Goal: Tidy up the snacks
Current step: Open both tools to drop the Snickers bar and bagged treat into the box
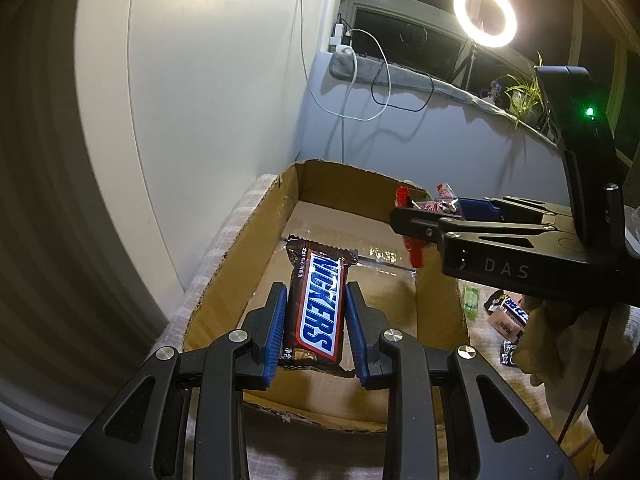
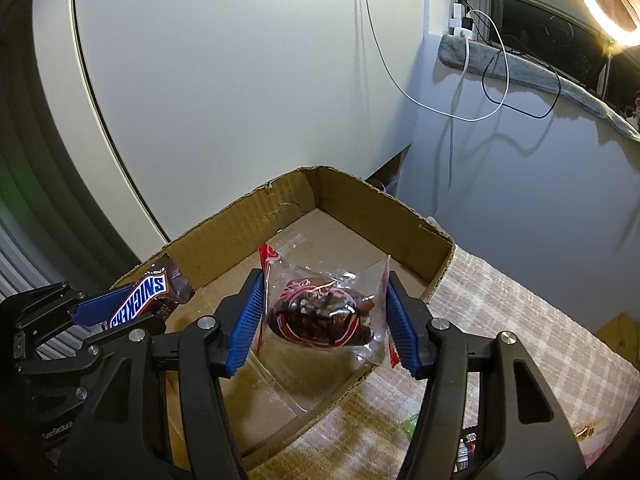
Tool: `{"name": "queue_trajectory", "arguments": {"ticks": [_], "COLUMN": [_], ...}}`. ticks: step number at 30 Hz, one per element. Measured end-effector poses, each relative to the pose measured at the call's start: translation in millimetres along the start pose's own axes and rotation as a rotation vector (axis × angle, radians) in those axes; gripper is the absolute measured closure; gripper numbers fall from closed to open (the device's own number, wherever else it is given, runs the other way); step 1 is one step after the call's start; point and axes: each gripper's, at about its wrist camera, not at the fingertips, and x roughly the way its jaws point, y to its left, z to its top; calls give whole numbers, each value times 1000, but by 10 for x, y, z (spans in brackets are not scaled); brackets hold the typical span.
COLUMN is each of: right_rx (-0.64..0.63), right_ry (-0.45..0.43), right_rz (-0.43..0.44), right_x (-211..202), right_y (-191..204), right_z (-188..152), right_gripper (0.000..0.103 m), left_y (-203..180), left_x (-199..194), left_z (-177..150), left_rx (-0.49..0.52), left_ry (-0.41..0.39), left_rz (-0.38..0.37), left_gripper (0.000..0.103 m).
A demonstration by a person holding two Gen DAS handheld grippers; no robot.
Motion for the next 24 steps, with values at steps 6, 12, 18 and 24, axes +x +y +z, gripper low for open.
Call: {"name": "queue_trajectory", "arguments": {"ticks": [6,12,18,24], "right_rx": [-16,-10,-12,-4], "right_ry": [-17,-32,-51,-69], "right_rz": [-10,-22,-39,-52], "right_x": [-29,-88,-190,-331], "right_y": [30,-3,-32,-85], "right_z": [9,24,17,-18], "right_gripper": [28,24,12,3], "left_y": [0,18,0,-65], "left_x": [14,-18,-54,-133], "left_z": [9,13,11,-2], "left_rx": [-5,-5,1,13], "left_ry": [0,-12,-19,-29], "left_rz": [12,16,19,19], "left_gripper": [70,66,66,66]}}
